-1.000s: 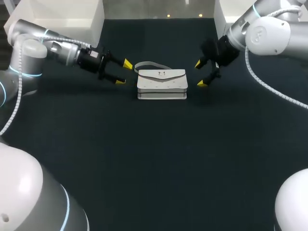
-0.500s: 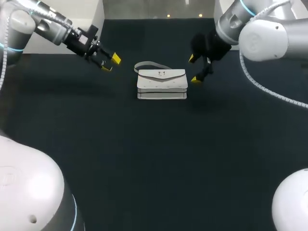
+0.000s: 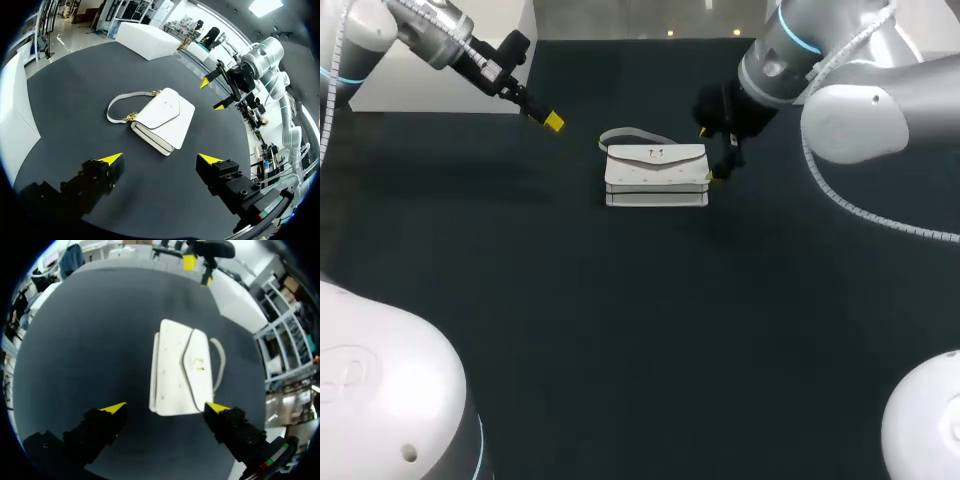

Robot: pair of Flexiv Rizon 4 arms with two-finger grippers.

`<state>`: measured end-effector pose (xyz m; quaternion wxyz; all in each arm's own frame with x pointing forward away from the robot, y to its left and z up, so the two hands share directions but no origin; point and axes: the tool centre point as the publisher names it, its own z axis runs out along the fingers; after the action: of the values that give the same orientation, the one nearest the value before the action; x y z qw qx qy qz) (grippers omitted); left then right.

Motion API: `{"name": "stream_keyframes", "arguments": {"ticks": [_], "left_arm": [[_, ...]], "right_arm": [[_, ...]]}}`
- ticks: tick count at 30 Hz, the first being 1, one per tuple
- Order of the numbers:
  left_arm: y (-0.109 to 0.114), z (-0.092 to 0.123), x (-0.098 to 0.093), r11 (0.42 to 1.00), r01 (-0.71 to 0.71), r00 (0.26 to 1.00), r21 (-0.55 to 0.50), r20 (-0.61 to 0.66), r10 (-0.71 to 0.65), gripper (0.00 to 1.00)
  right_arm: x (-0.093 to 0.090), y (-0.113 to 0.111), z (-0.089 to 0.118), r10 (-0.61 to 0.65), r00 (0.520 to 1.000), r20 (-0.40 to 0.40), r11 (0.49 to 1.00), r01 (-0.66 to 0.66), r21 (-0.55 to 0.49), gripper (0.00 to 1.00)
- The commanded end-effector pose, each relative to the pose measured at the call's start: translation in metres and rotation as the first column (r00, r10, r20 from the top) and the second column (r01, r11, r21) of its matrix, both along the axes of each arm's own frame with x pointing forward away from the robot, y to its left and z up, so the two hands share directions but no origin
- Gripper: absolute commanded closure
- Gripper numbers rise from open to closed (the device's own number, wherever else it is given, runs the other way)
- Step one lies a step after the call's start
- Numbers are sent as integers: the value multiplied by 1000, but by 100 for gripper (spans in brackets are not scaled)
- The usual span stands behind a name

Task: Pick up the bag, open it, inspect its contents, close it, and place it on the opposite side

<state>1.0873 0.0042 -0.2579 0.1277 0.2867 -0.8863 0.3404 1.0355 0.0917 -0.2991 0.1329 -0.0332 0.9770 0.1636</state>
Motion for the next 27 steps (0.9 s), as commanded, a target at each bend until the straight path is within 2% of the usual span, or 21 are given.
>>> {"name": "stream_keyframes", "arguments": {"ticks": [1, 5, 10, 13, 27], "left_arm": [[-8, 6, -4, 994, -38, 989, 105, 144, 23, 0], [-15, 8, -2, 992, -7, 972, 129, 234, -23, 0], [-22, 8, -1, 983, 44, 953, 179, 286, -95, 0], [-27, 7, 1, 966, 32, 944, 257, 310, -114, 0], [-27, 7, 1, 966, 32, 944, 257, 310, -114, 0]], "right_arm": [[-4, 3, -6, -27, 998, 53, 1000, 27, -10, 0], [-5, 5, -8, -37, 996, 80, 999, 39, -34, 0], [-9, 9, -11, -54, 991, 126, 992, 67, -103, 0], [-12, 15, -16, -69, 985, 156, 983, 94, -157, 0], [-12, 15, -16, -69, 985, 156, 983, 94, -157, 0]]}}
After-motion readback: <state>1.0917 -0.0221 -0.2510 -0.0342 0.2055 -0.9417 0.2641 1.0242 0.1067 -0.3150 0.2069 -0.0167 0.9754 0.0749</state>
